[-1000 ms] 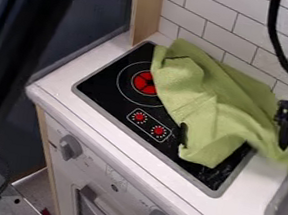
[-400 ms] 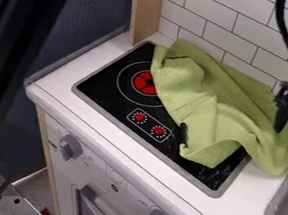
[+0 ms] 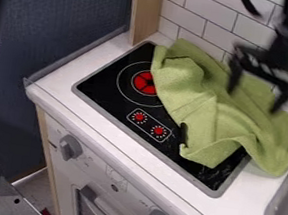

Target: Move the cloth from left stove to the right stove

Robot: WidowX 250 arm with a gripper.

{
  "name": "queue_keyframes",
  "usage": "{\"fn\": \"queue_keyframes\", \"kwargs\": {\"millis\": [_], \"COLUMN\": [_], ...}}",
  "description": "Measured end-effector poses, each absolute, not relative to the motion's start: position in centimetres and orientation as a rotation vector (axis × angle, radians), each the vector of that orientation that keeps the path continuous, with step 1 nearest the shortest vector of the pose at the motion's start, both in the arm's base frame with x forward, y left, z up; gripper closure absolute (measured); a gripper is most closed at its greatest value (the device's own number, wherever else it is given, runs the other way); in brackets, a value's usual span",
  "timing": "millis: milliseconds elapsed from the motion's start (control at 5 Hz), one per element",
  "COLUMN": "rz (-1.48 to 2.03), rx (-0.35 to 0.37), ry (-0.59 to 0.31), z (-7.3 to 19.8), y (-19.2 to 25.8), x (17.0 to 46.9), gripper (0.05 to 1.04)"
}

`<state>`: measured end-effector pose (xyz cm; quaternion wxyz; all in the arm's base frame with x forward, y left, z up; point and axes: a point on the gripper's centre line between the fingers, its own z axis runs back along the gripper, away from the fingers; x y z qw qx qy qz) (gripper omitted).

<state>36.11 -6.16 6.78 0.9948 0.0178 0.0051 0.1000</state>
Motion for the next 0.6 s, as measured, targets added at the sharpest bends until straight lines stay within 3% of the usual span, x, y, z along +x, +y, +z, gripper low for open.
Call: {"fn": "queue_keyframes", "kwargs": {"millis": [200,400,600], "rz": [0.227,0.246,0.302], "rx": [0.022,-0.043,-0.056], "ry": [0.038,0.06,0.078], "z": [8.1,9.6,9.8], "y": [-3.6,-0.4,1.5], "x": [35.1,30.8,26.1], "gripper": [0.083,0.083,0.083]}}
